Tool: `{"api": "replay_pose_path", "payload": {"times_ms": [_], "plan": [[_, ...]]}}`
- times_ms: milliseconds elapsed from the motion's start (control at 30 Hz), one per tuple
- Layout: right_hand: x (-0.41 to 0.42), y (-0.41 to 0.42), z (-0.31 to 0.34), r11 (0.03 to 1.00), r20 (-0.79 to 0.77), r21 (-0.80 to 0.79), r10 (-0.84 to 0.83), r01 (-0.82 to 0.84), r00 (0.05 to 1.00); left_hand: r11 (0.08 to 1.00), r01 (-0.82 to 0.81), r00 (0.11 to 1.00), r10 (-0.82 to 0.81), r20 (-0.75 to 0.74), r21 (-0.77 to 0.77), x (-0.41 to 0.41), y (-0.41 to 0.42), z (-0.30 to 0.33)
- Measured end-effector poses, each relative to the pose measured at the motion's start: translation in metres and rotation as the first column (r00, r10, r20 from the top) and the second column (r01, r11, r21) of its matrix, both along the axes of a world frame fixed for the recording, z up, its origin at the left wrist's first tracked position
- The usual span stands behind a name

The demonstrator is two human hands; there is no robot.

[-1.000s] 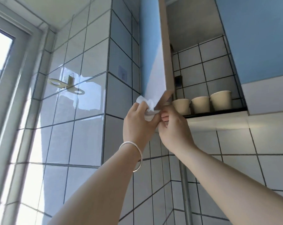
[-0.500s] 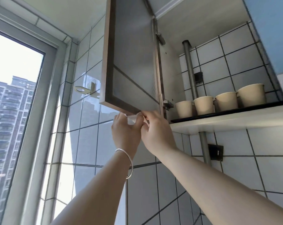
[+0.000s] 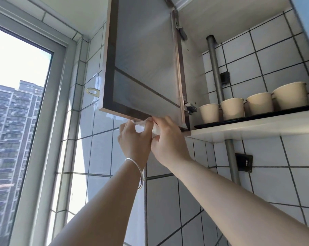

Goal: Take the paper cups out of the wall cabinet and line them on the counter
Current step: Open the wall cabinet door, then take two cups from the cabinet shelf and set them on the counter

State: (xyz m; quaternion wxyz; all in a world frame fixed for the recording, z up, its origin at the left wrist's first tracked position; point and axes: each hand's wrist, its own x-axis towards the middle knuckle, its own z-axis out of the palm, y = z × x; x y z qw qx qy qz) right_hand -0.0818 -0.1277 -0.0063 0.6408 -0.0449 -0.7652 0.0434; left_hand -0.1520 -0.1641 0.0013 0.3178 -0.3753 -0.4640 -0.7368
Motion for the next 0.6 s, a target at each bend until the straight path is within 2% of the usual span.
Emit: {"api": "replay_pose_path", "payload": {"times_ms": [100, 200, 333, 400, 500, 600], "plan": [[0.003, 0.002, 0.001, 1.0, 0.029, 0.009, 0.006, -0.006, 1.0, 1.0, 0.013, 1.0, -0.013, -0.002, 0.02, 0.001, 0.005, -0.005], [0.012, 0.007, 0.001, 1.0, 0.103, 0.0, -0.004, 0.004, 0.995, 0.991, 0.057, 0.998, -0.06, 0.02, 0.121, 0.009, 0.018, -0.02], [0.031, 0.026, 0.001, 0.993, 0.036, -0.114, -0.012, 0.016, 0.999, 0.942, 0.119, 0.982, -0.158, 0.103, 0.314, 0.037, 0.04, -0.037], [0.043, 0.04, 0.001, 0.986, 0.01, -0.154, -0.058, 0.059, 0.998, 0.921, 0.179, 0.964, -0.235, 0.127, 0.347, 0.053, 0.055, -0.041], [0.068, 0.064, 0.004, 0.969, 0.001, -0.193, -0.158, 0.155, 0.987, 0.93, 0.273, 0.955, -0.293, 0.048, 0.245, 0.074, 0.08, -0.045], [0.101, 0.09, 0.009, 0.931, -0.01, -0.249, -0.276, 0.265, 0.961, 0.933, 0.359, 0.933, -0.359, -0.023, 0.01, 0.095, 0.107, -0.04]]}}
